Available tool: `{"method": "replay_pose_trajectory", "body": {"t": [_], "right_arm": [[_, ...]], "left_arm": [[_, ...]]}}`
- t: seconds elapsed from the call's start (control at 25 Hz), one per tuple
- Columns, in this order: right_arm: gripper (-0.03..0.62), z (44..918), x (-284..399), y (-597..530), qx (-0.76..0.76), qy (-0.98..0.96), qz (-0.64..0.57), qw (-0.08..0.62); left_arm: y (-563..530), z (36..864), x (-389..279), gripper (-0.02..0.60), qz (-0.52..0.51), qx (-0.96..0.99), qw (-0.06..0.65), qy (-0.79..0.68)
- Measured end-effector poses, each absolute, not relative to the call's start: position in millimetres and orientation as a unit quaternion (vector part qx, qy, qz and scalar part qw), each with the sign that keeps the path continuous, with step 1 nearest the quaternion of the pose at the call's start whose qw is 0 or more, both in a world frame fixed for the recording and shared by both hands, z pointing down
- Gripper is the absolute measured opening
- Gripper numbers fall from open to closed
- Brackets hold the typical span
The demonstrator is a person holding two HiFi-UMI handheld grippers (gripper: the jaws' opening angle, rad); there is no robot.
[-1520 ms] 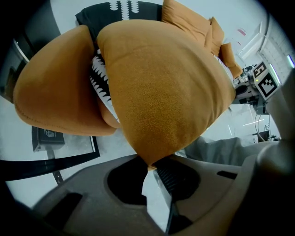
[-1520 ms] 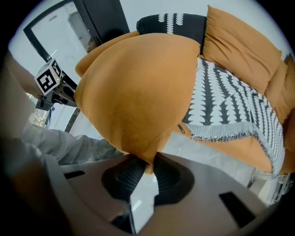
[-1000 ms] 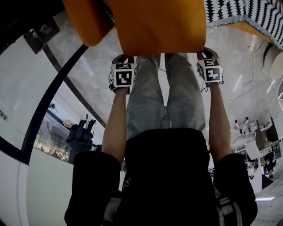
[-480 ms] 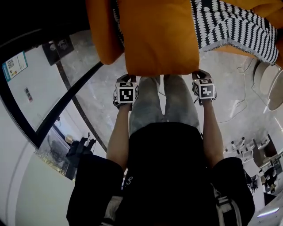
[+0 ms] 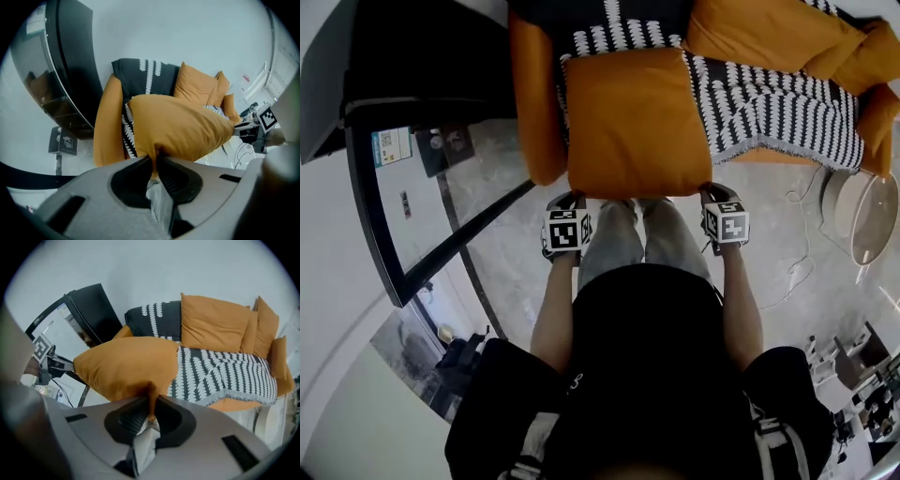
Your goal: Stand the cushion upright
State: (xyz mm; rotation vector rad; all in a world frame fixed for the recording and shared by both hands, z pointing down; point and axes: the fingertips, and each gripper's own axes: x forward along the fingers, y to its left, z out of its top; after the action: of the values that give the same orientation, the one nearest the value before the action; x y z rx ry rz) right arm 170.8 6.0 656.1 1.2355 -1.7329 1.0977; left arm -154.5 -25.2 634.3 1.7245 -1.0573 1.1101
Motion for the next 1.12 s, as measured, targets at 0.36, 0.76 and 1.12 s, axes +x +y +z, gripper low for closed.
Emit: {"method": "replay_pose_trajectory", "body": {"t": [0.36, 0.76, 1.12], "right_arm": [[0.041, 587, 178, -60, 0.506, -0.706, 0.391, 0.304], [0.043, 522, 187, -166, 0.536, -0.738, 0.344, 0.221], [0.048, 493, 196, -265, 0.565, -0.740, 0.334, 0.149]], "left_arm": [[-91, 570, -151, 0.044, 0.382, 0.712, 0.370, -0.458], [-191, 513, -148, 0.044, 0.334, 0.745, 0.298, -0.494], [-290, 485, -140, 0.044, 0.308, 0.762, 0.246, -0.513]]}}
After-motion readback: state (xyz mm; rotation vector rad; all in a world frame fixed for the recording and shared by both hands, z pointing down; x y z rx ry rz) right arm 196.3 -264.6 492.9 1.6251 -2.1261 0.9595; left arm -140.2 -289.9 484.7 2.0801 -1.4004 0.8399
